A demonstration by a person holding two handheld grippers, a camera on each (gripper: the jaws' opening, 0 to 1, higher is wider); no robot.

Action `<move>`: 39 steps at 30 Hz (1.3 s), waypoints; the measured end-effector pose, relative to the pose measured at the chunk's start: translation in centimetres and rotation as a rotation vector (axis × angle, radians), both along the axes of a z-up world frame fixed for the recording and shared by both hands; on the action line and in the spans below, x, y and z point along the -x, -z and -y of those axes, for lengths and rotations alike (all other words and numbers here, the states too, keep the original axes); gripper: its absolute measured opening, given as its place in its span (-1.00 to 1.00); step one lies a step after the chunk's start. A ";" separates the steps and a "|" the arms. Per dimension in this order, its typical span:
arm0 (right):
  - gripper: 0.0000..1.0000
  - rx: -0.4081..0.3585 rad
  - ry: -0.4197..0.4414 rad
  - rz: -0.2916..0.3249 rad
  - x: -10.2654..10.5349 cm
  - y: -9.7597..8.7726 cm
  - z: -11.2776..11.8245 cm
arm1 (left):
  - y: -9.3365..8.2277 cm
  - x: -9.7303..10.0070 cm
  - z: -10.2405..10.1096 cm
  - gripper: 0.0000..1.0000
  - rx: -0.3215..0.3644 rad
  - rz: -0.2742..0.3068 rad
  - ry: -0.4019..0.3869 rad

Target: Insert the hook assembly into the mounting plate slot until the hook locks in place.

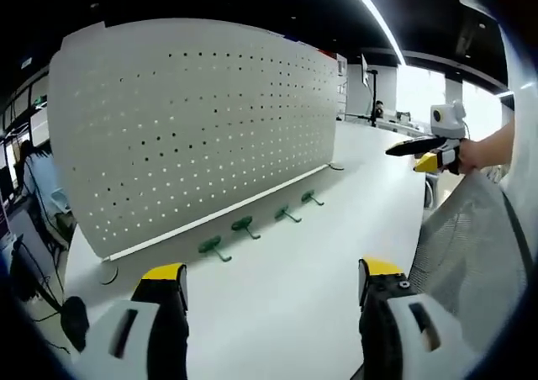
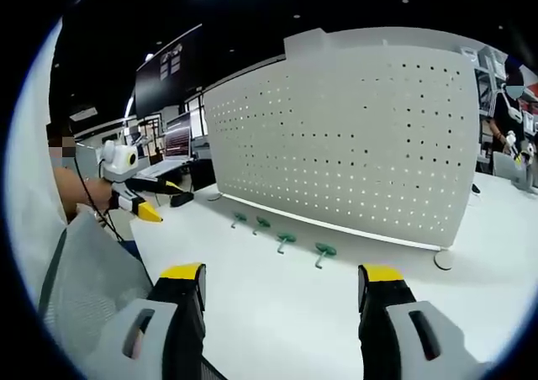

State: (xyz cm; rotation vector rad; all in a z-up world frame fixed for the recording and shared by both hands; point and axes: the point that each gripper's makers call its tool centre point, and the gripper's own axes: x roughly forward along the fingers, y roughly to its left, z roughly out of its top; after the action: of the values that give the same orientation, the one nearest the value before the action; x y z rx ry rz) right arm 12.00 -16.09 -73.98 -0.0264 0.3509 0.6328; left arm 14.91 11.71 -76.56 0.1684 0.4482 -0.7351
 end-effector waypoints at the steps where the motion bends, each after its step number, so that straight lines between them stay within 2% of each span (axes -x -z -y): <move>1: 0.42 0.000 -0.001 0.000 0.0 0.0 0.0 | 0.0 -0.1 0.0 0.72 -0.005 -0.001 0.006; 7: 0.42 0.001 0.003 0.000 0.2 -0.1 0.1 | 0.5 -0.9 0.3 0.71 -0.059 -0.004 0.057; 17: 0.42 0.006 0.004 -0.006 0.4 0.3 0.3 | 1.1 -2.2 0.7 0.69 -0.102 -0.030 0.117; 27: 0.42 0.015 0.001 -0.010 0.6 0.5 0.2 | 2.0 -3.7 -0.1 0.69 -0.166 -0.060 0.168; 31: 0.41 0.014 0.004 -0.011 0.6 0.6 0.3 | 2.2 -4.7 -0.6 0.69 -0.176 -0.079 0.166; 39: 0.41 0.016 0.004 -0.018 0.7 0.7 0.4 | 3.3 -5.9 -1.1 0.66 -0.240 -0.105 0.229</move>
State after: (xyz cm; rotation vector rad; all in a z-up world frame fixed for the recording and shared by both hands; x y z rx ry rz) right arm 11.32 -16.49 -74.72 -0.0351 0.3729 0.6263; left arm 20.82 12.76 -79.89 0.4126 0.6242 -0.9169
